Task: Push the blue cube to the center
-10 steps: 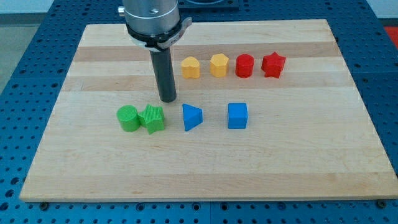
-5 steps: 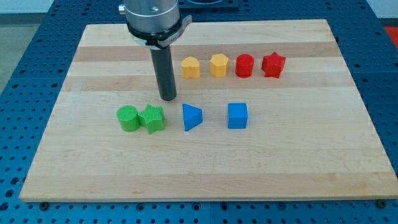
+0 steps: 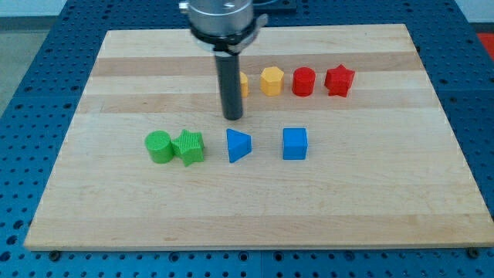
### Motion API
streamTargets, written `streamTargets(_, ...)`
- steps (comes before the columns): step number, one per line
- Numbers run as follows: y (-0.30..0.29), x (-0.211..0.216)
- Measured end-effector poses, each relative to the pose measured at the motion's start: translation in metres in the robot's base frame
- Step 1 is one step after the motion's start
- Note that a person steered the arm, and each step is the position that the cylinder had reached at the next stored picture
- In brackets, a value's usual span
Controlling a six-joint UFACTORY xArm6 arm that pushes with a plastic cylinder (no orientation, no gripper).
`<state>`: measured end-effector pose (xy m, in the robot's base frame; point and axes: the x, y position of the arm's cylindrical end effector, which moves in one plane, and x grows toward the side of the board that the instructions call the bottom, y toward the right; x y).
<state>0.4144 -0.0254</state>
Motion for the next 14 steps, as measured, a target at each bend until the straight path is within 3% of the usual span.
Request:
streamTargets(2,0.092,-0.004)
streamTargets(3,0.11,0.0)
streamTargets(6,0.108,0.107)
streamTargets(11,0.079,0.078)
streamTargets(14,0.062,0.033)
